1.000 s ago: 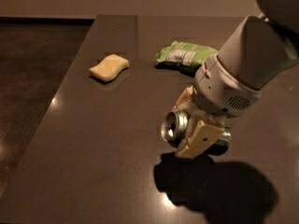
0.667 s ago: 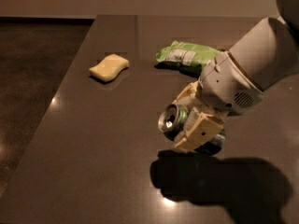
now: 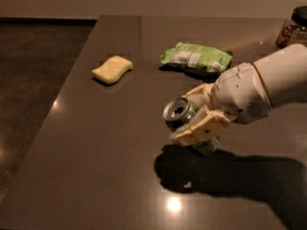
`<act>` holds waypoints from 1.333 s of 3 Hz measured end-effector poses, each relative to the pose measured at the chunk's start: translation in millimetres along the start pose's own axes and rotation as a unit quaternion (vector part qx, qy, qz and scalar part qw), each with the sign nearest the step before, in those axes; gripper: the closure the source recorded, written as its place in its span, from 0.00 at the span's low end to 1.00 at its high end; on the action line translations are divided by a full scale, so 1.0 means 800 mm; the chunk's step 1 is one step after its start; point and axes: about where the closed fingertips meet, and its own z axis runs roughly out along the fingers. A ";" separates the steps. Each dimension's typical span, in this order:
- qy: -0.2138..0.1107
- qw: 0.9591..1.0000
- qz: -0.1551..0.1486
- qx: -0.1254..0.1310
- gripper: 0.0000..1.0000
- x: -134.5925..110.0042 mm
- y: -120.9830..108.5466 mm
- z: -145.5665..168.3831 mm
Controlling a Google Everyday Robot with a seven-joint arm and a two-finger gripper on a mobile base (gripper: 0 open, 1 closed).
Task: Place green can upright
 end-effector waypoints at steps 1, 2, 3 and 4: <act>-0.057 0.998 0.005 0.016 1.00 0.005 -0.009 -0.005; -0.135 0.990 -0.001 0.034 1.00 0.014 -0.021 -0.015; -0.179 0.983 -0.004 0.046 1.00 0.024 -0.025 -0.021; -0.215 0.975 -0.007 0.054 1.00 0.032 -0.027 -0.021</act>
Offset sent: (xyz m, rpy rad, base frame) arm 0.0226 -0.0350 -0.0043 0.3826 -0.1103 -0.0950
